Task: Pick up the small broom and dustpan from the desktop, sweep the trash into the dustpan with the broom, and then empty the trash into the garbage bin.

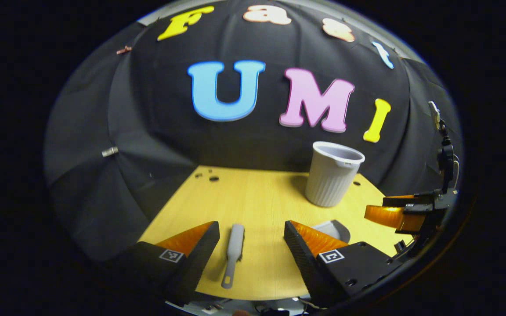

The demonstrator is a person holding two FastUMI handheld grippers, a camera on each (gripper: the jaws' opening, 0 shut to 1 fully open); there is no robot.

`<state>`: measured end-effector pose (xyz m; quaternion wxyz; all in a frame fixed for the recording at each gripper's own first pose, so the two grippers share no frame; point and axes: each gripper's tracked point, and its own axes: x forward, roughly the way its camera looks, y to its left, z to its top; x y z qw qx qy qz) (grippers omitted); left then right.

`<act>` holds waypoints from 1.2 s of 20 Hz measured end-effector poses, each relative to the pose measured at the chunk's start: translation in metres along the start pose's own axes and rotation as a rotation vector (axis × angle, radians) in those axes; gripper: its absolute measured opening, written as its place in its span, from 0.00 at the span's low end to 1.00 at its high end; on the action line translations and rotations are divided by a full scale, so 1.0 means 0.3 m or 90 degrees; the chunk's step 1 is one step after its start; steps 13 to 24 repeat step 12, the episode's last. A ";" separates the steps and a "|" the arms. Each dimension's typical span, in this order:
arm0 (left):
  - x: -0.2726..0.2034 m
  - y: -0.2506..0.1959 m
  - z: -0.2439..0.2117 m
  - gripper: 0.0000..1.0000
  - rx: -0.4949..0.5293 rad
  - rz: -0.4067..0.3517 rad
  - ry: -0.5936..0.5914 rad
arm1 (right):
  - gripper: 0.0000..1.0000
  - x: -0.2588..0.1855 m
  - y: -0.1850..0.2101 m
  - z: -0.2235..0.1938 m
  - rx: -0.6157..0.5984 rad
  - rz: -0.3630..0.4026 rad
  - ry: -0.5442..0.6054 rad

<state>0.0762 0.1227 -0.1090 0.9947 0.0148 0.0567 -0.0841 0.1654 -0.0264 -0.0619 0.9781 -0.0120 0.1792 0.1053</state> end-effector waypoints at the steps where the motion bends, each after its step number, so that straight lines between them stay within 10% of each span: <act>1: -0.022 -0.026 0.011 0.96 0.007 0.000 -0.022 | 0.99 -0.022 0.005 0.015 -0.007 -0.003 -0.022; 24: -0.145 -0.124 0.115 0.96 -0.008 0.032 -0.138 | 0.99 -0.155 0.002 0.115 -0.046 -0.029 -0.153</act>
